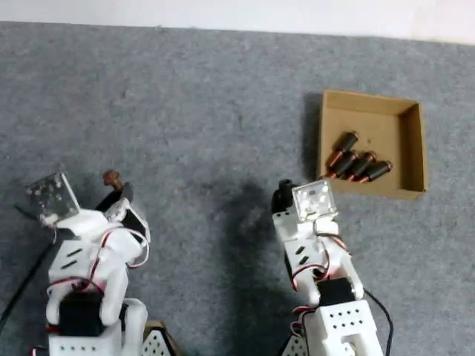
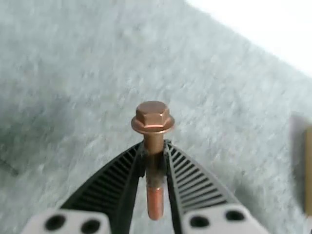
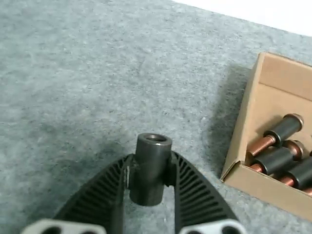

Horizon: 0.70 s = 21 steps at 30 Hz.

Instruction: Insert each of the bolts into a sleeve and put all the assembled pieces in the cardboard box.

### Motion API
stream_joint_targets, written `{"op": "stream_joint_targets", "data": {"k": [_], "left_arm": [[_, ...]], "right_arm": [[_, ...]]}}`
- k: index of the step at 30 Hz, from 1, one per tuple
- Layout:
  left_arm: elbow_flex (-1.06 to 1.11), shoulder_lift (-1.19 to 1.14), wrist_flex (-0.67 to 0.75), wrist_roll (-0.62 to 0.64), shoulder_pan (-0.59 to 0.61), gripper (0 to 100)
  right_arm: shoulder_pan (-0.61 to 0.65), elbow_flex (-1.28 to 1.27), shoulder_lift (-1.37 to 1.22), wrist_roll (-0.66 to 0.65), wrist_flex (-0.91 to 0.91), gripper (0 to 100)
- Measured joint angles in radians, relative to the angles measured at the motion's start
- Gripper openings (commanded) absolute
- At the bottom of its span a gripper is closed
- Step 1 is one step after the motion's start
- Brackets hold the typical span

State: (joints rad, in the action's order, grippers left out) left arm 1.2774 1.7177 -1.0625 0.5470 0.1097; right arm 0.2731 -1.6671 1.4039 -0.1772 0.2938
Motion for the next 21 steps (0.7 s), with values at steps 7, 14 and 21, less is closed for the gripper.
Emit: {"op": "stream_joint_targets", "data": {"k": [7,14,21], "left_arm": [[0.098,0.097,0.178,0.002,-0.002,0],[0.186,0.097,0.456,0.006,-0.143,0],[0.379,0.097,0.850,0.149,-0.347,0]], "right_arm": [[0.003,0.000,0.000,0.000,0.000,0.6],[0.008,0.000,0.000,0.000,0.000,0.6],[0.075,0.000,0.000,0.000,0.000,0.6]]}}
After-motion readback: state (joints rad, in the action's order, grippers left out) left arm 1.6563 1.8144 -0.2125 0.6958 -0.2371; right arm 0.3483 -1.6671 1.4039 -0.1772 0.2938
